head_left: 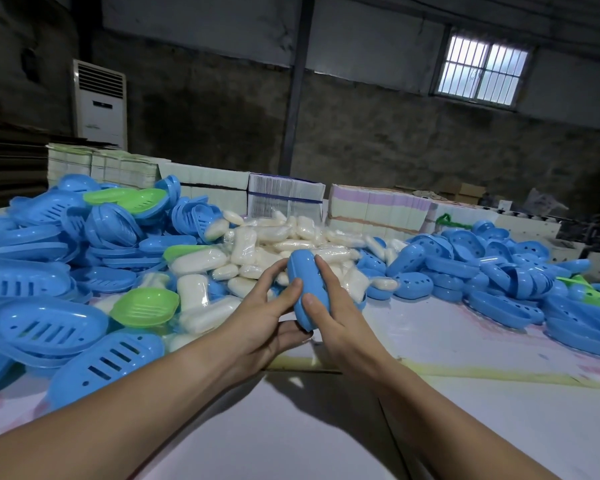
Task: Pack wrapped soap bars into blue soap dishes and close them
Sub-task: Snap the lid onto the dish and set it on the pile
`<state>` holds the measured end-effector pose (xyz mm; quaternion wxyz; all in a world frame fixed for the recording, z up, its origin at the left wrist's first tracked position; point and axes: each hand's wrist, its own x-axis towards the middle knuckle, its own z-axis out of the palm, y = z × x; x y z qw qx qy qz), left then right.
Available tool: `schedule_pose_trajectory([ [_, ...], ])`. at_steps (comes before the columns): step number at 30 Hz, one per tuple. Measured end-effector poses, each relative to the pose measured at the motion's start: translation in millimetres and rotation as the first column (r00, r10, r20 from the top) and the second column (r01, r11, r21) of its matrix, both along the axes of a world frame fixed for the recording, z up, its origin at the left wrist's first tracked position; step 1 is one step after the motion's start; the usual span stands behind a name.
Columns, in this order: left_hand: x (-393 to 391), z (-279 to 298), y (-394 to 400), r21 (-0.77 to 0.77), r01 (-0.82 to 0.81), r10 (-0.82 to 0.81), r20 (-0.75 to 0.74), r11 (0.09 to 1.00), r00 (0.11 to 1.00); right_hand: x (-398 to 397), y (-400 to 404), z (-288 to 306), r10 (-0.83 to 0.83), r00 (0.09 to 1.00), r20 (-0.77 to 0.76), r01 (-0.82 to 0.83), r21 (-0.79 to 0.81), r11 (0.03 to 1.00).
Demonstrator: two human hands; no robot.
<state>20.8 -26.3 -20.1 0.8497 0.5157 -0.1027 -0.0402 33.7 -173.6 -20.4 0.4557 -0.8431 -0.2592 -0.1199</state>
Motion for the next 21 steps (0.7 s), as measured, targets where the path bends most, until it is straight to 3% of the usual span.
schedule_pose_trajectory([
  [7, -1.4, 0.7, -1.2, -0.035, 0.022, -0.023, -0.016, 0.999, 1.000, -0.1, 0.2, -1.2, -0.065, 0.996, 0.060, 0.072, -0.113, 0.991],
  [13, -2.2, 5.8, -1.4, -0.167, 0.168, -0.175, -0.024, 0.971, 0.984, 1.8, -5.9, 5.2, -0.089, 0.992, 0.085, 0.092, -0.026, 0.995],
  [21, -3.7, 8.1, -1.6, -0.183, 0.126, -0.128, -0.004, 0.975, 0.992, 2.0, -4.7, 5.8, -0.049, 0.998, 0.037, 0.047, 0.071, 0.996],
])
